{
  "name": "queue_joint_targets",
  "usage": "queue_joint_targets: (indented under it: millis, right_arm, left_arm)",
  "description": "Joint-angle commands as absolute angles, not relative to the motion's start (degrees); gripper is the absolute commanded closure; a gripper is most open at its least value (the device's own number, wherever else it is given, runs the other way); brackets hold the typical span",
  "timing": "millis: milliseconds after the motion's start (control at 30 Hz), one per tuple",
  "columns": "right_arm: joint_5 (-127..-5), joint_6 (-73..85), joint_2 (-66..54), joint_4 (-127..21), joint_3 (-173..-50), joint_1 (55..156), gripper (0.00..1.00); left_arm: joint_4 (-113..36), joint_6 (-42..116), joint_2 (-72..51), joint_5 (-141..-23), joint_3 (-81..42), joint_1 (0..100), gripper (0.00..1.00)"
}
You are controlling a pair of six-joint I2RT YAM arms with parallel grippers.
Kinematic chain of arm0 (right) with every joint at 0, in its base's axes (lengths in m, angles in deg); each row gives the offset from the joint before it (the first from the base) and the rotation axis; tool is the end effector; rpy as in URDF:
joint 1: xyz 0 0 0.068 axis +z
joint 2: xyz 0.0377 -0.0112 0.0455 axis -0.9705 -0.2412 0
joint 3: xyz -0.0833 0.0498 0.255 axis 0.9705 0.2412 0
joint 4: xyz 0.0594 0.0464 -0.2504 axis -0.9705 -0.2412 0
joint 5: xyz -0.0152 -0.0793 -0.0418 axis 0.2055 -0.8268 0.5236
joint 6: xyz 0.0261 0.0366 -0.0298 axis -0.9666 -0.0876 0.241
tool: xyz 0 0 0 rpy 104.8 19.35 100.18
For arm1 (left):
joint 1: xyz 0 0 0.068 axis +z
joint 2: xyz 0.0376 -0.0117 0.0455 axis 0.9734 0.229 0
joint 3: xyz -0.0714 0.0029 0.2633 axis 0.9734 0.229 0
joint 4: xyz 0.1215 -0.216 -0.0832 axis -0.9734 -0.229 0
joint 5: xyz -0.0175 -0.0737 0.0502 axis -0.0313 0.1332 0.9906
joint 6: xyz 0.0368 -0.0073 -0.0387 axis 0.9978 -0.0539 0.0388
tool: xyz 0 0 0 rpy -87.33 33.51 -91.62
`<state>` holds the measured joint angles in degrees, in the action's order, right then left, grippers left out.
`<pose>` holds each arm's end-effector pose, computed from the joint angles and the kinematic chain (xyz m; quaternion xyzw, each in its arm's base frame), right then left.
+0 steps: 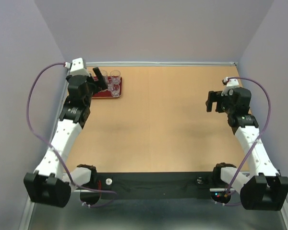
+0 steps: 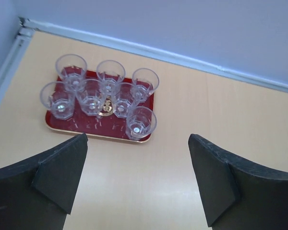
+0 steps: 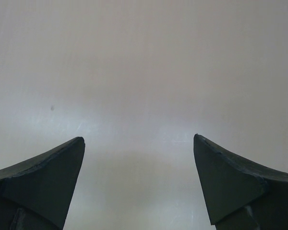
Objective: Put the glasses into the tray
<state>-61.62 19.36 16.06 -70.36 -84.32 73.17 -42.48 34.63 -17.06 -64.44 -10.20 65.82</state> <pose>0.2313 -0.0042 0.3028 -0.0816 0.8521 0.0467 0.5149 0.2783 -0.0481 0.3807 -0.0741 0.7468 -0.0857 0.6553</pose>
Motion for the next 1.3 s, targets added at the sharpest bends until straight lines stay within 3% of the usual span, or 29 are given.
queue_joint_targets:
  millis: [0, 333, 1267]
  right_arm:
    - [-77.1, 14.1, 19.4, -62.5, -83.0, 72.6, 0.0]
    - [-93.8, 8.7, 19.0, -60.6, -83.0, 72.6, 0.0]
    - [-93.8, 11.2, 22.1, -58.6, -78.4, 72.6, 0.0]
  left_arm:
    - [-39.2, 36.7, -29.5, -60.3, -2.3, 66.6, 0.01]
    - [-37.1, 40.6, -44.3, -59.6, 8.9, 66.6, 0.01]
    - [-37.9, 40.9, -46.4, -58.7, 11.7, 66.6, 0.01]
